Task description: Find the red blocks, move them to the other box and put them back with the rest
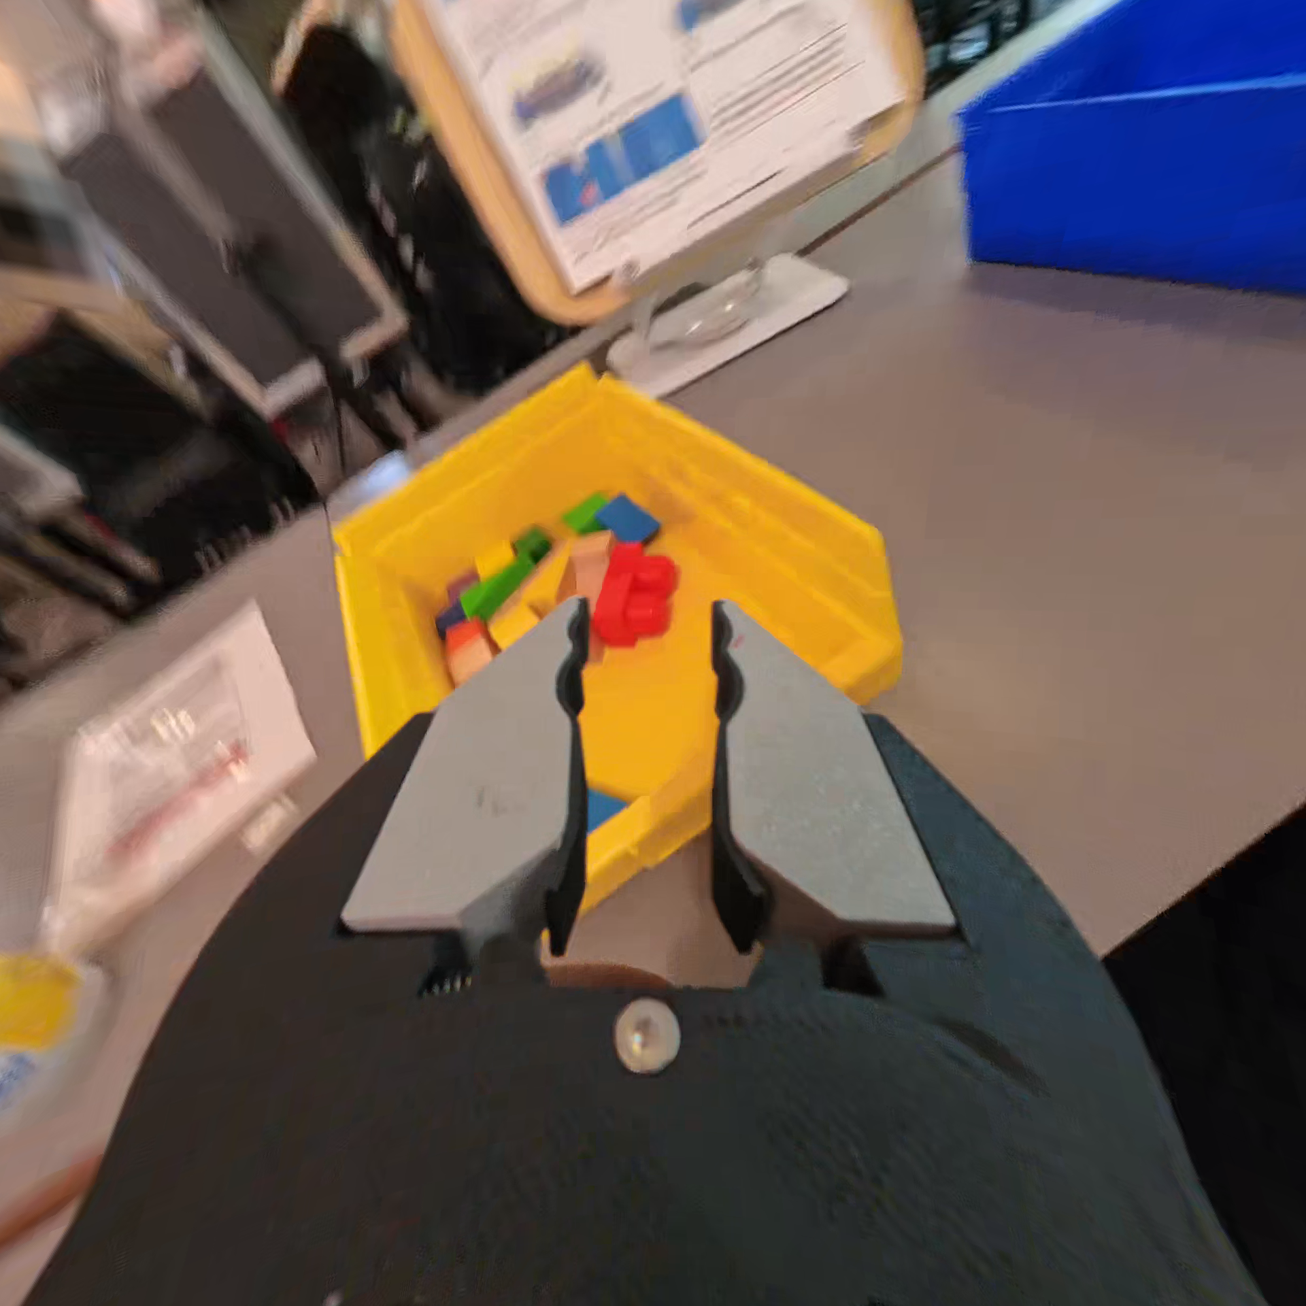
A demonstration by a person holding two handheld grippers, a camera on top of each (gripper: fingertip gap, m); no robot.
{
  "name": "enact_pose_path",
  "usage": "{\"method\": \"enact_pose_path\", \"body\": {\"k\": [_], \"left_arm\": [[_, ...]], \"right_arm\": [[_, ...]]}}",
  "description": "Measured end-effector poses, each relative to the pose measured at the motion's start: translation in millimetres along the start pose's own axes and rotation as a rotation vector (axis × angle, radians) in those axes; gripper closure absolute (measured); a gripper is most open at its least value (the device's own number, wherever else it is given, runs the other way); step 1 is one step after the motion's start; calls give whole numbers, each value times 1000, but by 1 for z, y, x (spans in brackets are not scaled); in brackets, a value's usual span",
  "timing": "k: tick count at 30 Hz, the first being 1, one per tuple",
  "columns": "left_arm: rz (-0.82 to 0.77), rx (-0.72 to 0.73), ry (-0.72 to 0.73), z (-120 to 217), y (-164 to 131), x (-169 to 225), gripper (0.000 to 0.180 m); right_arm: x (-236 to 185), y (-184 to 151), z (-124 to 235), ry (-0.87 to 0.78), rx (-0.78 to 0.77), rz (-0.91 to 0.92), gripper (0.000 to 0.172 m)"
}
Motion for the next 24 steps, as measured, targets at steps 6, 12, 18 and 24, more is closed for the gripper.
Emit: {"method": "enact_pose_path", "body": {"k": [6, 12, 18, 24], "left_arm": [[92, -168, -105, -40, -26, 5, 138], [-24, -369, -224, -113, -19, -5, 149], [-87, -630, -314, -186, -35, -8, 144], [-78, -735, -345, -200, -47, 3, 139]], "right_arm": [[-18, 7, 4, 15, 26, 68, 106], [-33, 9, 28, 118, 49, 52, 108], [-46, 12, 53, 139, 61, 106, 109], [-57, 16, 72, 166, 93, 140, 111]]}}
Point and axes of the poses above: each gripper's, where its closed fingertips meet, z back along the fingers, y out of its top, x = y × z across the jaws, the point moved 8 cm from there along z, back along the fingers, and after that the axes turned 7 degrees about y, right-handed, at the moved point
